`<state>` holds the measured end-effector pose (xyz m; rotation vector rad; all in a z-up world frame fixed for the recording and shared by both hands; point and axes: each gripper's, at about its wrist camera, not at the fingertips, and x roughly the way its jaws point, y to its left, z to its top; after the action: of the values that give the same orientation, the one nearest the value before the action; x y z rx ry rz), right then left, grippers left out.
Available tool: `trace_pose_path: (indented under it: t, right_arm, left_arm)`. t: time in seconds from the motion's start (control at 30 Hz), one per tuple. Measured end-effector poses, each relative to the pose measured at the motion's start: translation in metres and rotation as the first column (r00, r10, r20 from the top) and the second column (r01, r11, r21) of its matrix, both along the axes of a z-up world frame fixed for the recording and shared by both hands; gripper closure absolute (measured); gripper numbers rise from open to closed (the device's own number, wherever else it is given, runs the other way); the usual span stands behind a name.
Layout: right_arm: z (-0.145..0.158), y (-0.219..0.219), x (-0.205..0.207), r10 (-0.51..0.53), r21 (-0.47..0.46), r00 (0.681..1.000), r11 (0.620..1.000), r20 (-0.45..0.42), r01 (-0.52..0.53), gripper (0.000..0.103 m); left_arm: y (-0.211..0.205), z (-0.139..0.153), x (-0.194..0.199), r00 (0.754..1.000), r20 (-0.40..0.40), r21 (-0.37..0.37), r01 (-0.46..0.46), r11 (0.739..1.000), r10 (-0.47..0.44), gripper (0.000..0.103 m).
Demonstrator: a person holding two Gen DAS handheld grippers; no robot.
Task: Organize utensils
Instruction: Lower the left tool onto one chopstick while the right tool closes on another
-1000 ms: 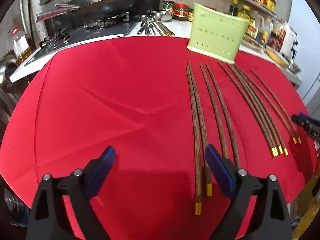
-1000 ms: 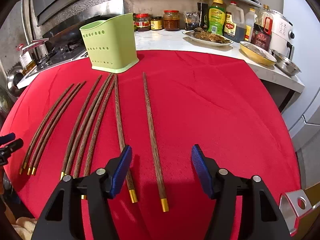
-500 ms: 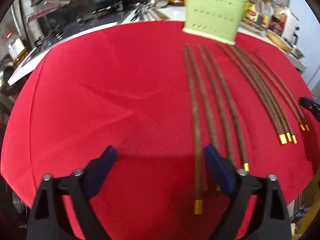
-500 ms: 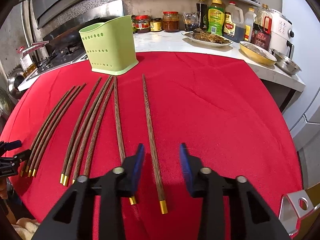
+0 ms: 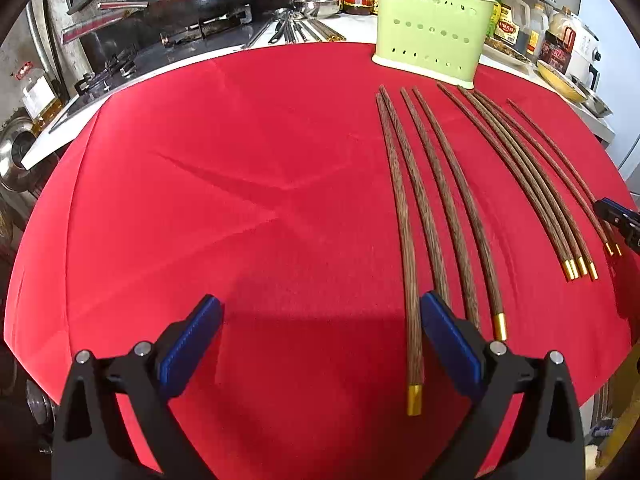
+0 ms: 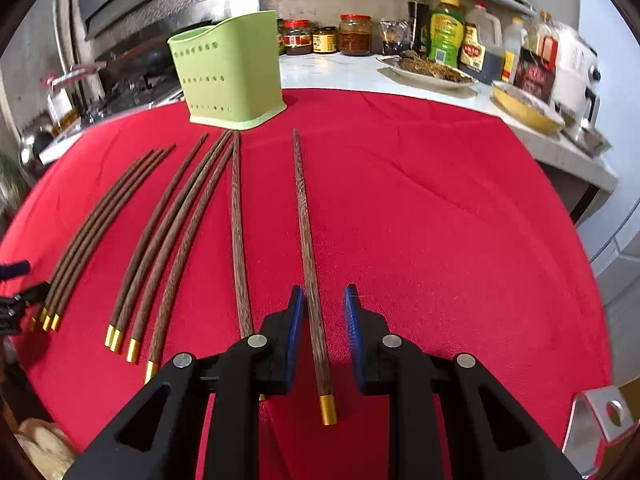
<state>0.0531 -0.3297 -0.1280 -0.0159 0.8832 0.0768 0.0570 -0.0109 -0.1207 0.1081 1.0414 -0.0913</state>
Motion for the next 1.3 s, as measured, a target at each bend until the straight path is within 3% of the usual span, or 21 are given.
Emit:
trace_pose_path:
  t: [0.37,0.57,0.7,0.9,1.0,1.2,1.23,1.27,1.3]
  right_arm:
    - [0.0,-0.002,-0.026,-0.01,-0.011,1.0,1.0,0.016,0.01,0.083]
    - [-0.001,-0.002,-0.031,-0.021,0.006,0.999,1.0,0.028,0.021,0.083]
    - [-0.001,-0.003,-0.034,-0.026,0.021,0.999,0.999,0.03,0.026,0.083]
    - [-0.003,-0.004,-0.043,-0.002,0.04,0.999,0.999,0.039,0.001,0.082]
    - [-0.004,-0.002,-0.049,0.007,0.029,0.998,1.0,0.055,-0.009,0.081]
    - [-0.006,-0.001,-0.059,-0.008,0.018,0.996,1.0,0.09,0.007,0.083]
    - [-0.006,-0.003,-0.059,-0.014,0.028,0.996,1.0,0.092,0.012,0.085]
    - [-0.005,-0.004,-0.06,-0.02,0.033,0.996,0.999,0.091,0.017,0.095]
    - [-0.005,-0.004,-0.061,-0.025,0.034,0.996,0.999,0.088,0.022,0.095]
  left_arm:
    - [-0.011,-0.002,-0.023,0.998,0.03,-0.016,0.062,0.998,-0.062,0.007]
    - [-0.025,0.002,-0.033,0.993,0.053,-0.012,0.103,0.995,-0.102,0.033]
    - [-0.032,0.004,-0.039,0.99,0.063,0.005,0.124,0.992,-0.124,0.071]
    - [-0.039,0.005,-0.051,0.982,0.062,0.024,0.18,0.983,-0.181,0.094]
    - [-0.04,0.004,-0.059,0.976,0.071,0.061,0.204,0.977,-0.208,0.095]
    - [-0.026,0.003,-0.056,0.98,0.093,0.055,0.17,0.984,-0.175,0.096]
    - [-0.023,0.004,-0.055,0.982,0.093,0.049,0.162,0.986,-0.166,0.096]
    - [-0.02,0.004,-0.054,0.983,0.095,0.044,0.155,0.987,-0.159,0.096]
    - [-0.017,0.004,-0.053,0.984,0.099,0.037,0.147,0.988,-0.151,0.096]
